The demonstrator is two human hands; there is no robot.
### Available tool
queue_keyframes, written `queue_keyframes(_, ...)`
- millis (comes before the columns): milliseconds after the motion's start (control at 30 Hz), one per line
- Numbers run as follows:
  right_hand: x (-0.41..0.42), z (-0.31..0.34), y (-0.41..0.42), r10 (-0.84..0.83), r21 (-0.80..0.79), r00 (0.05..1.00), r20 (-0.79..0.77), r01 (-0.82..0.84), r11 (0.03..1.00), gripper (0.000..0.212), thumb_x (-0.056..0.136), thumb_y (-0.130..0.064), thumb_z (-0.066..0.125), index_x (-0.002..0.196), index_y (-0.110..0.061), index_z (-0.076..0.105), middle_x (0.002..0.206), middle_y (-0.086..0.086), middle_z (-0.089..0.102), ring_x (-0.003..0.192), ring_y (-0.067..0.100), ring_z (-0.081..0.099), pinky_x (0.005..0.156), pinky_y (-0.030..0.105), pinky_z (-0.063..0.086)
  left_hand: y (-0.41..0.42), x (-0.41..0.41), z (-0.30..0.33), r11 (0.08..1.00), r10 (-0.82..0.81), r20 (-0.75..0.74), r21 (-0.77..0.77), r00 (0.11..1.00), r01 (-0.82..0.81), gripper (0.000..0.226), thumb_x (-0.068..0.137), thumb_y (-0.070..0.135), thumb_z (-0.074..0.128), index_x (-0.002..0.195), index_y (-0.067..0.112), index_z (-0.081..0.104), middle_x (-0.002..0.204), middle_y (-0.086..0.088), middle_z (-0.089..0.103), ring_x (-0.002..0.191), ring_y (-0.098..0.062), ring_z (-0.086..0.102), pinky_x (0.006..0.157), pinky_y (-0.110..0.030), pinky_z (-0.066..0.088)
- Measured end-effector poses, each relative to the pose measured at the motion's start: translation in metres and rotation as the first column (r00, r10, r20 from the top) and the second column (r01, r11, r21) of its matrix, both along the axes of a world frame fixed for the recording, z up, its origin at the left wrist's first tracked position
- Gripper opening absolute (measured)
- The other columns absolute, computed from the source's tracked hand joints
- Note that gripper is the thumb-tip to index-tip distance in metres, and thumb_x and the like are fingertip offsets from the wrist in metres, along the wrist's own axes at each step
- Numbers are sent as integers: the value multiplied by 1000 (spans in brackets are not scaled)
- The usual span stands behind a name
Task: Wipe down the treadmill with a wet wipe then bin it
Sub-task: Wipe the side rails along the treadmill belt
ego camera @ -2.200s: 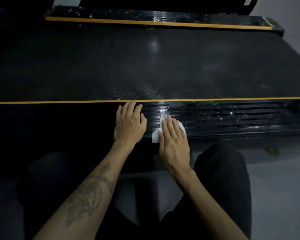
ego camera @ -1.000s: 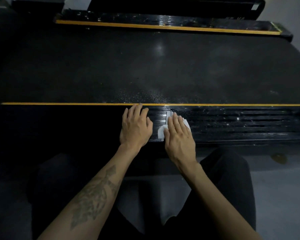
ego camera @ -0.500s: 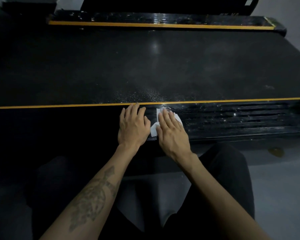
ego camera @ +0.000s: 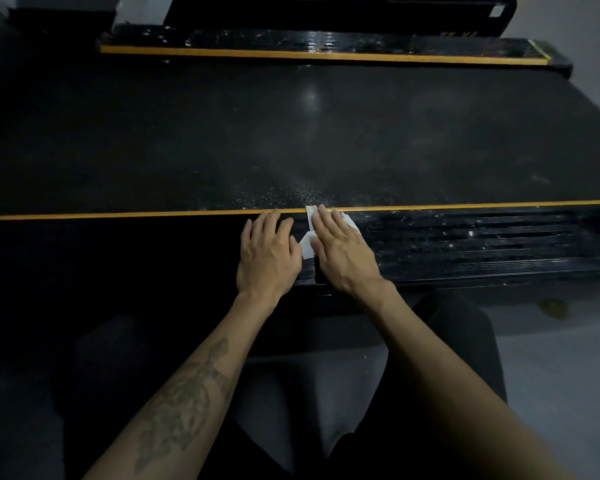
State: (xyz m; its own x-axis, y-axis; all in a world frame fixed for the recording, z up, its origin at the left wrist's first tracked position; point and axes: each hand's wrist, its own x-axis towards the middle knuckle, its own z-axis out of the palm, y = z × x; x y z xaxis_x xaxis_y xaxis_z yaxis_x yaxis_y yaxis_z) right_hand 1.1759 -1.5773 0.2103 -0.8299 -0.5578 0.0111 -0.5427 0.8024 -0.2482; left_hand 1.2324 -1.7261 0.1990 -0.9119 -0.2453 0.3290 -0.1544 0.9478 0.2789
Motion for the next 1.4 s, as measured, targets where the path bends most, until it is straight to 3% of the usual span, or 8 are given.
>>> queue_keyframes(167,21,-7,-5,-192,-26,981,-28,191,981,57,113,-35,15,163,-8,12,171,9,6,159,23,0,126,32,-3,1,-1,-1,1000,4,-14,12,1000,-4,39,99,24,51,133,8,65,143,-12,58,139,-29,49,119,-54,35)
queue_keyframes(367,5,1,-8,-50,11,999,-8,50,999,57,113,-36,20,164,-12,11,172,4,5,159,20,-2,126,30,-3,-1,0,-1,1000,-4,-6,14,1000,4,39,100,23,50,134,10,63,144,-12,57,140,-28,47,119,-53,34)
queue_keyframes(600,13,-3,-6,-247,-19,969,-13,247,969,57,113,-35,22,163,-10,15,171,8,8,159,24,1,127,33,0,0,-1,0,1000,-2,-22,17,1000,2,45,98,27,42,132,8,65,142,-13,59,138,-30,50,117,-55,37)
queue_keyframes(800,-11,0,-2,-51,20,999,9,51,998,57,113,-37,20,163,-11,14,172,6,9,159,22,0,129,34,1,-1,1,0,1000,-7,-6,14,1000,7,41,100,25,49,134,10,63,143,-12,57,140,-28,47,119,-53,34)
queue_keyframes(967,-4,-5,7,-218,27,975,-52,220,975,57,113,-35,17,162,-6,18,170,12,13,159,26,6,129,34,2,0,1,1,1000,-3,-11,20,1000,3,41,99,24,50,135,9,63,144,-12,57,141,-29,47,119,-54,34)
queue_keyframes(1067,8,-7,-6,-176,-9,982,-72,175,984,57,112,-32,16,160,-2,22,168,17,17,158,29,11,127,33,-1,0,0,1,1000,1,0,19,1000,-1,42,99,26,46,134,9,64,144,-12,57,141,-28,47,119,-53,35)
queue_keyframes(1200,-9,-4,-3,-86,-9,996,-25,86,996,57,113,-36,21,163,-9,16,171,9,11,159,22,3,127,31,-1,0,1,1,1000,-3,10,17,1000,3,42,100,26,47,135,10,63,145,-12,56,142,-28,46,120,-52,33)
queue_keyframes(1400,-5,-10,6,-256,-28,965,-55,255,966,57,113,-35,19,162,-6,17,170,12,11,159,26,5,129,35,3,0,0,1,1000,-3,1,20,1000,3,40,100,23,51,135,8,63,145,-13,57,141,-29,48,119,-54,34)
